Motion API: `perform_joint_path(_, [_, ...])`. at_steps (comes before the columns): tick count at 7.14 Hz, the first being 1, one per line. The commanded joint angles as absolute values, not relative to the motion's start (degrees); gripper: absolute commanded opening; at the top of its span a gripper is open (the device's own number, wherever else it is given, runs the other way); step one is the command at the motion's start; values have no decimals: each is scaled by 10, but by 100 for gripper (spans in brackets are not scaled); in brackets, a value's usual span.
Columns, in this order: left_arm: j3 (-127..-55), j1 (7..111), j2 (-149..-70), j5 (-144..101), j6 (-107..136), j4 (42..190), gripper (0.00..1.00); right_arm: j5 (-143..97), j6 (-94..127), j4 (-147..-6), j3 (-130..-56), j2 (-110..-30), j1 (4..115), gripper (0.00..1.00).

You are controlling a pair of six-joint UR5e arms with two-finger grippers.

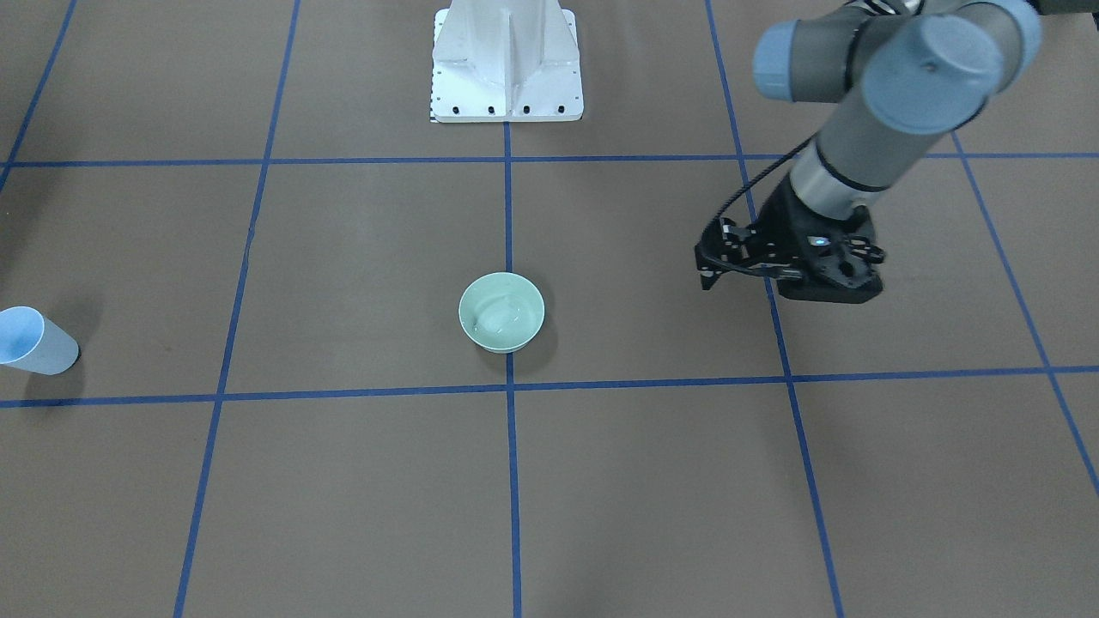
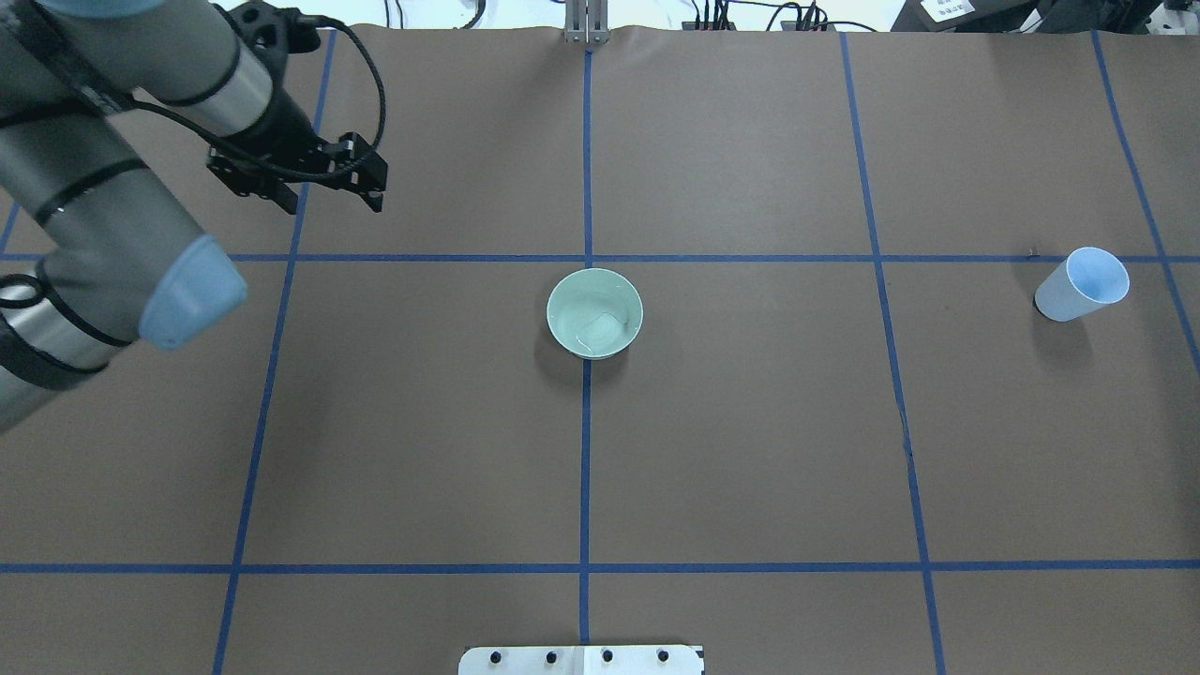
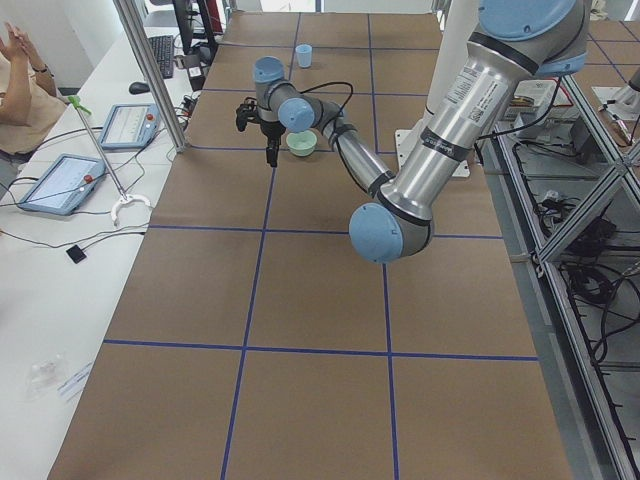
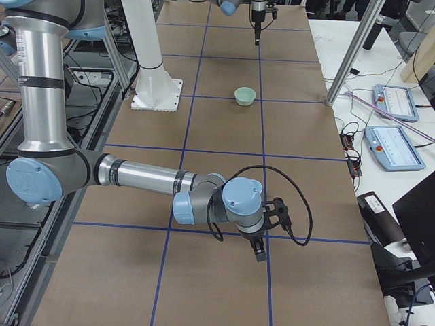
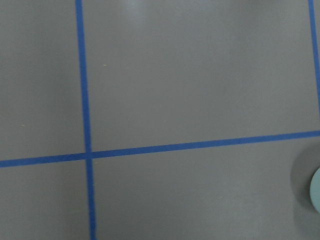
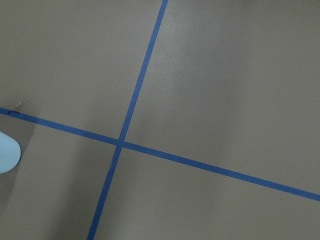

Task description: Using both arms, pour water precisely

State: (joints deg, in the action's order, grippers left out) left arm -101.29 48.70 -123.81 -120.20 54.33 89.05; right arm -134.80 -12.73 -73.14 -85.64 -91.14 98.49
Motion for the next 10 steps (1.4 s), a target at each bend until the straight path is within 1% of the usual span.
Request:
perform_joint_path(1, [-988, 363, -1261, -1044, 597, 973, 100, -1348, -127, -730, -856, -913, 986, 100])
perform_joint_path(2, [-945, 345, -1268, -1043, 605, 1027, 100, -1348, -127, -729, -856, -913, 986, 100])
perform_joint_path(3, [-879, 331, -1314, -1041, 622, 1052, 100, -1347, -128, -729, -855, -913, 986, 100])
perform_joint_path(4, [-847, 324, -1325, -1032, 723, 1054, 100, -1347, -128, -729, -855, -915, 985, 100])
perform_joint_path(7, [-826, 316, -1332, -1027, 729, 1051, 100, -1346, -128, -728, -855, -917, 986, 100])
perform_joint_path(8, [-826, 309, -1333, -1017, 729, 1053, 93, -1346, -128, -728, -855, -917, 985, 100])
perform_joint_path(9, [-826, 301, -1334, -1009, 730, 1055, 83, -1346, -128, -728, -854, -917, 986, 100])
perform_joint_path(10, [-826, 298, -1340, -1009, 730, 1055, 42, -1346, -128, -728, -854, -917, 985, 100])
